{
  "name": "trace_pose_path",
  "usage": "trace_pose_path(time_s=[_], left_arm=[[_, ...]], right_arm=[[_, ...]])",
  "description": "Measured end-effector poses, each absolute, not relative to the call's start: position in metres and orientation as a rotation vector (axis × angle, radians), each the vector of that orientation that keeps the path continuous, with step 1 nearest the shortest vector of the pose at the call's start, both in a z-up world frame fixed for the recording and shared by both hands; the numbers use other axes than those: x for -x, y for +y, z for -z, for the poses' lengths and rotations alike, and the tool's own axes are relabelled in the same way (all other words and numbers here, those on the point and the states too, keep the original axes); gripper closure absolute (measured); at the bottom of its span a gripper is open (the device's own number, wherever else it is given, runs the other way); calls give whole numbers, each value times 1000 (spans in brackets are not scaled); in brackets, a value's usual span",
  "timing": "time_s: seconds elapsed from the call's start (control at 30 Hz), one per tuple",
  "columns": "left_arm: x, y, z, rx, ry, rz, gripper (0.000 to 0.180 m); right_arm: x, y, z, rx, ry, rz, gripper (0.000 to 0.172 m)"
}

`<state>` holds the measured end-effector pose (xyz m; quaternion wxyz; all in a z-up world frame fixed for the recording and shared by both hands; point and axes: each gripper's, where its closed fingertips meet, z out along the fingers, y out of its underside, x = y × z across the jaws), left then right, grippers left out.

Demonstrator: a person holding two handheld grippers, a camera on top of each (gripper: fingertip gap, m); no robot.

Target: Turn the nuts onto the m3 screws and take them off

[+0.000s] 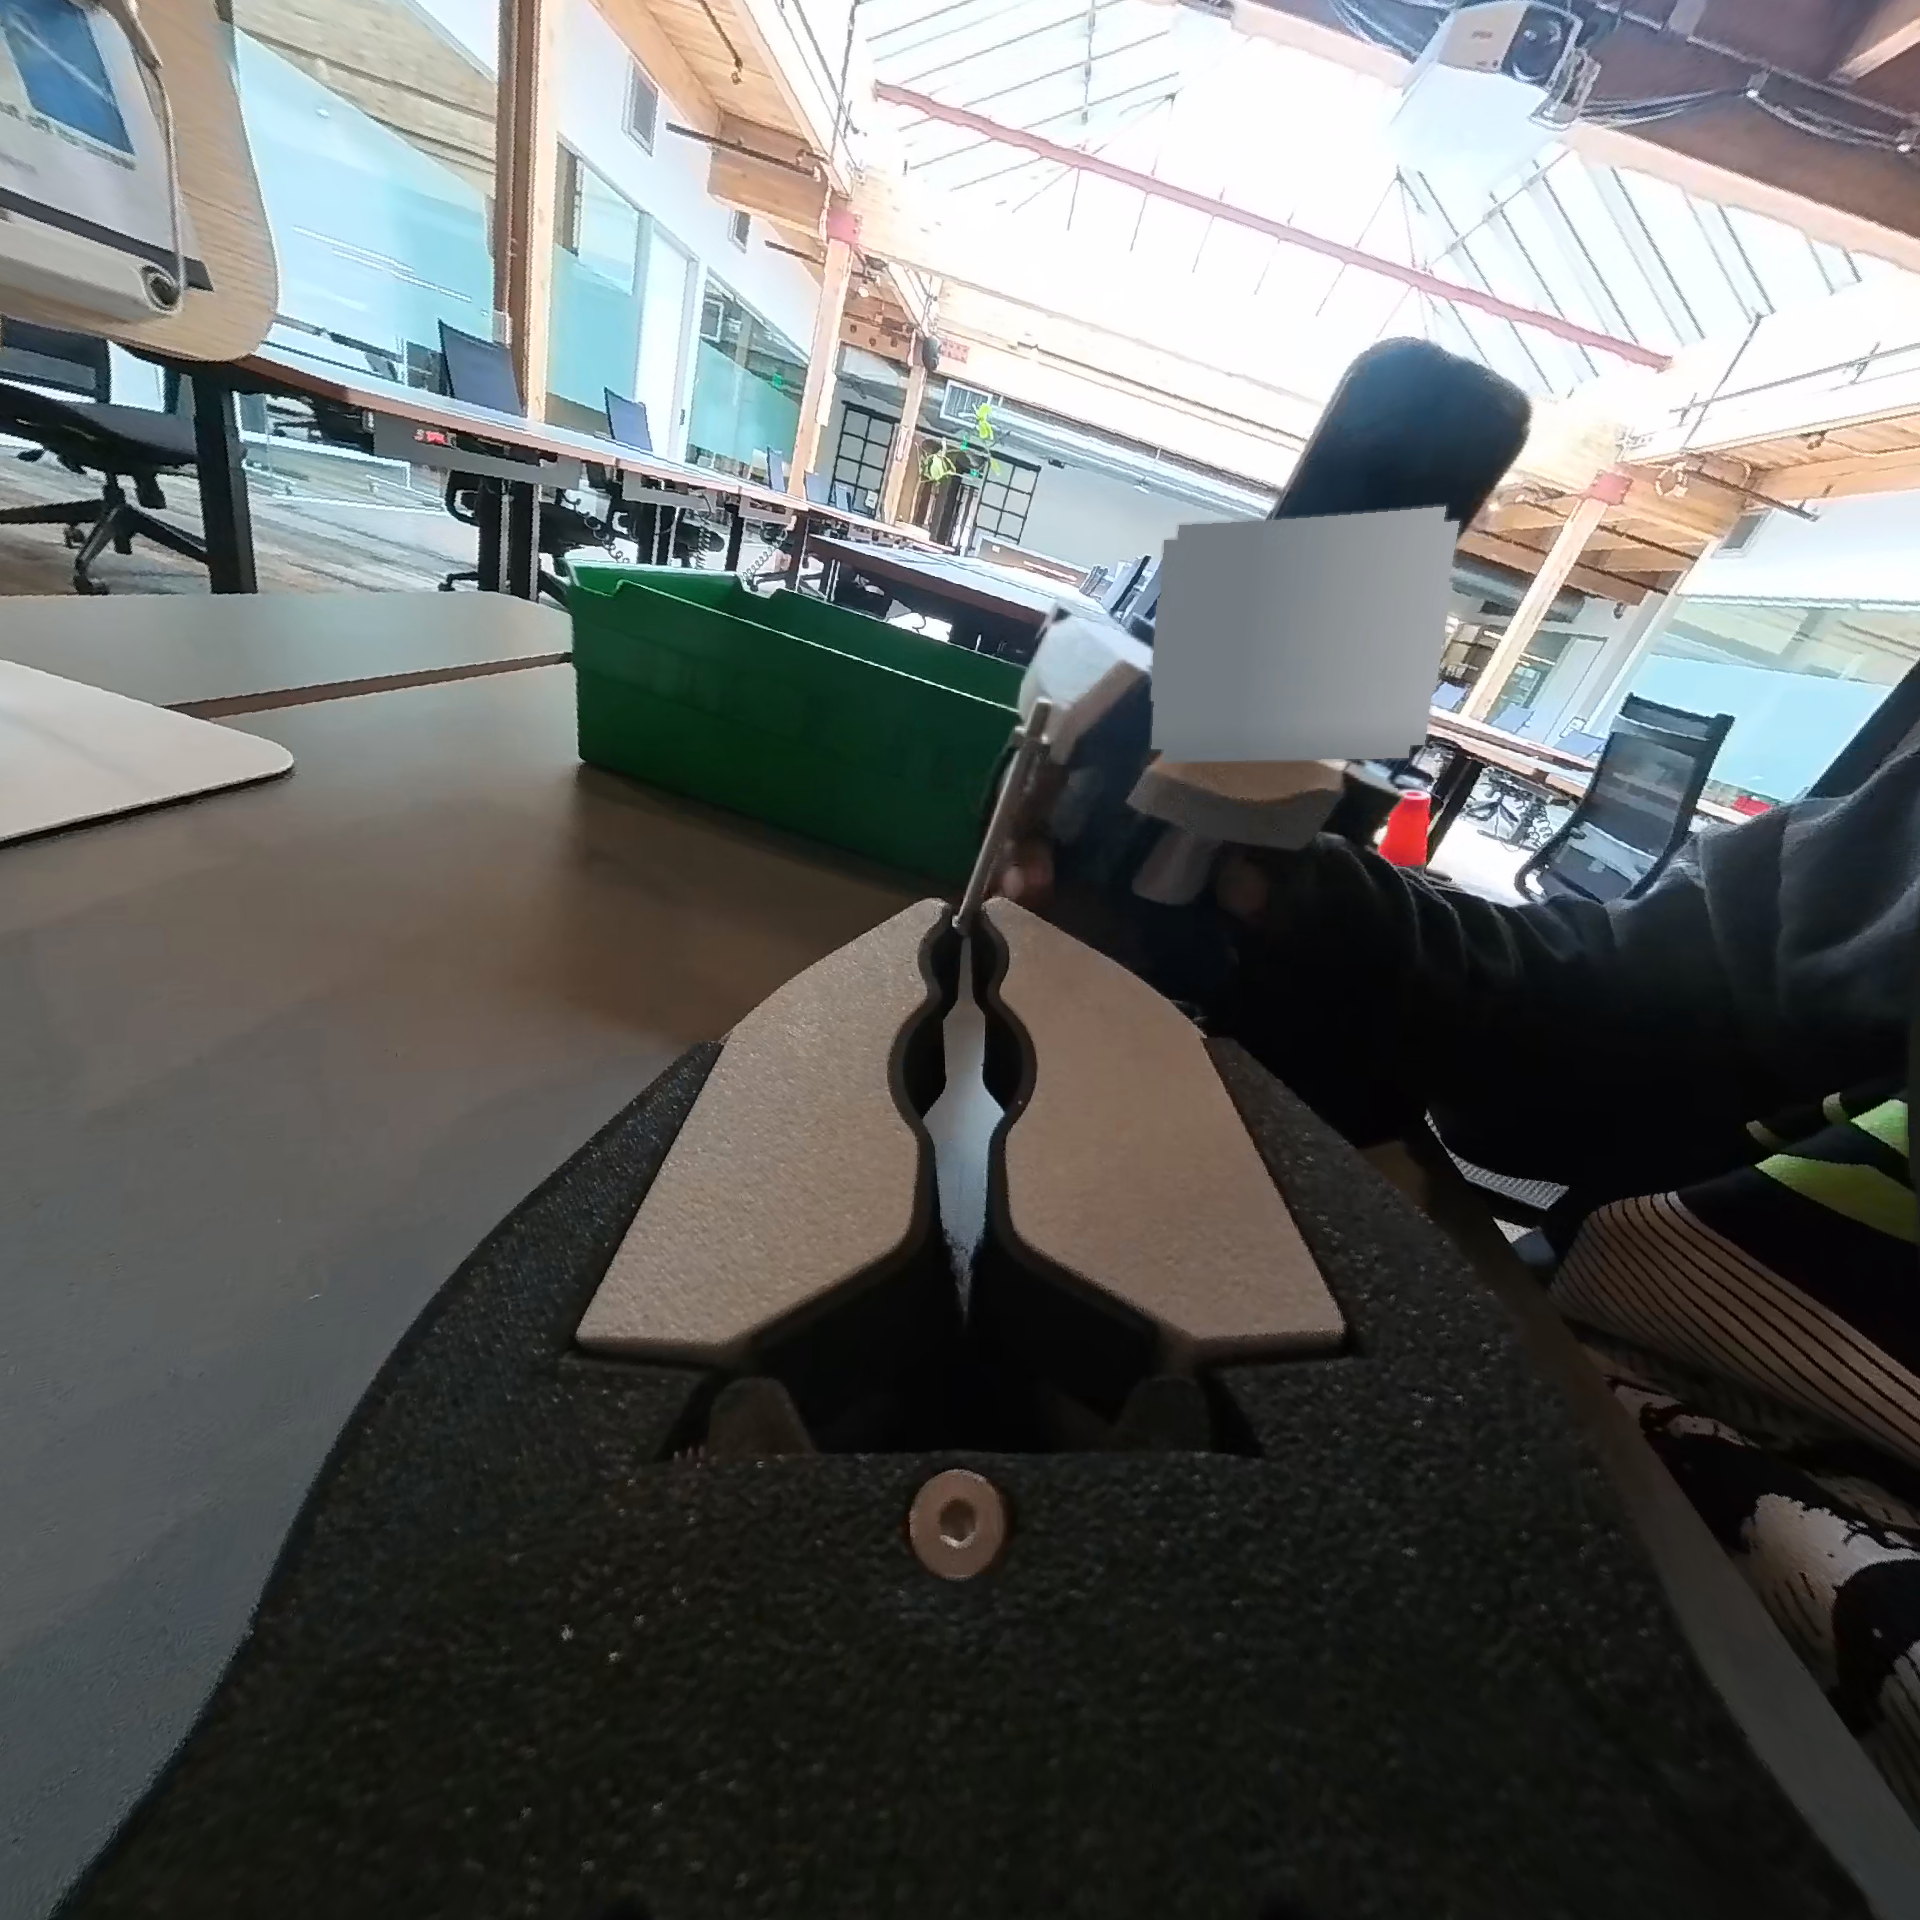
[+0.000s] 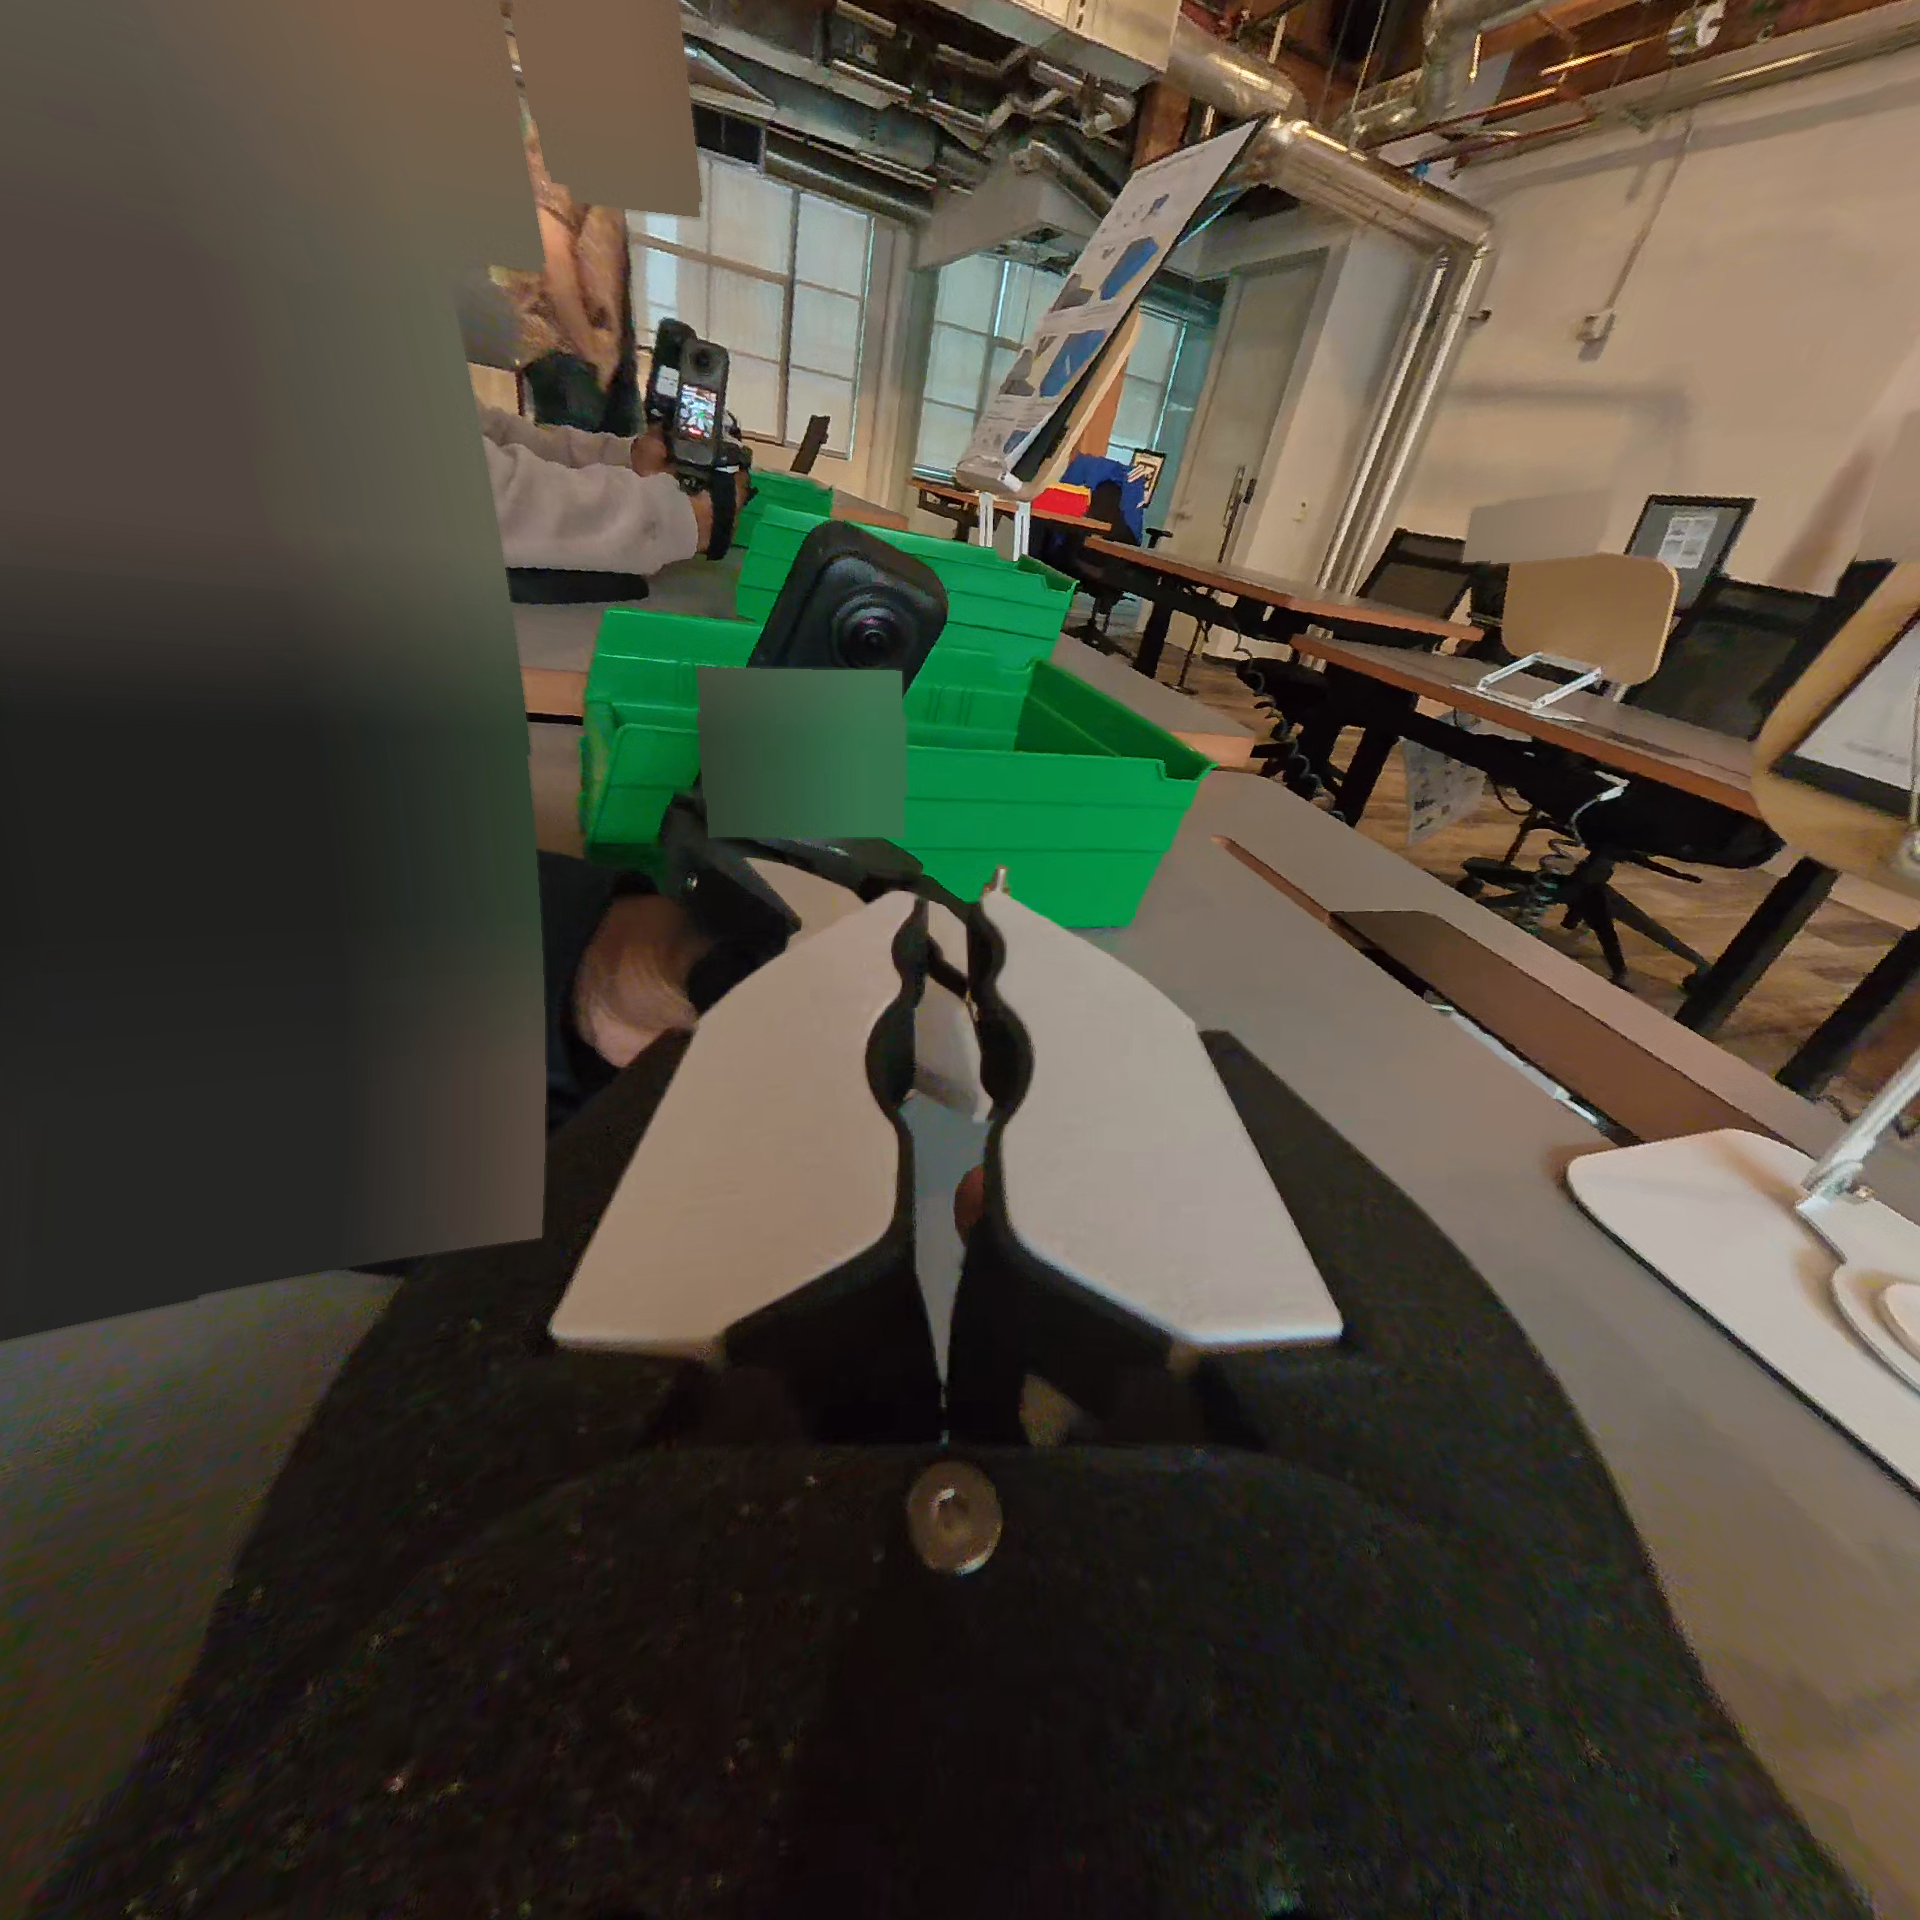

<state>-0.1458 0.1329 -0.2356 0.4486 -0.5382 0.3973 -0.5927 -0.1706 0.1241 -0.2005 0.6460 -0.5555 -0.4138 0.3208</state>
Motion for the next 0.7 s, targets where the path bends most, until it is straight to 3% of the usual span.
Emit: trace_pose_path(time_s=[0.23, 0.5, 0.6, 0.7], left_arm=[[145, 131, 236, 1328, 994, 1464, 180], [144, 129, 237, 1326, 1020, 1461, 179], [144, 129, 237, 1327, 1018, 1462, 179], [144, 130, 237, 1328, 1010, 1459, 180]], right_arm=[[168, 125, 199, 1264, -928, -722, 165], [179, 128, 205, 1261, -965, -707, 137], [182, 127, 207, 1261, -982, -709, 136], [181, 126, 206, 1256, -986, -696, 149]])
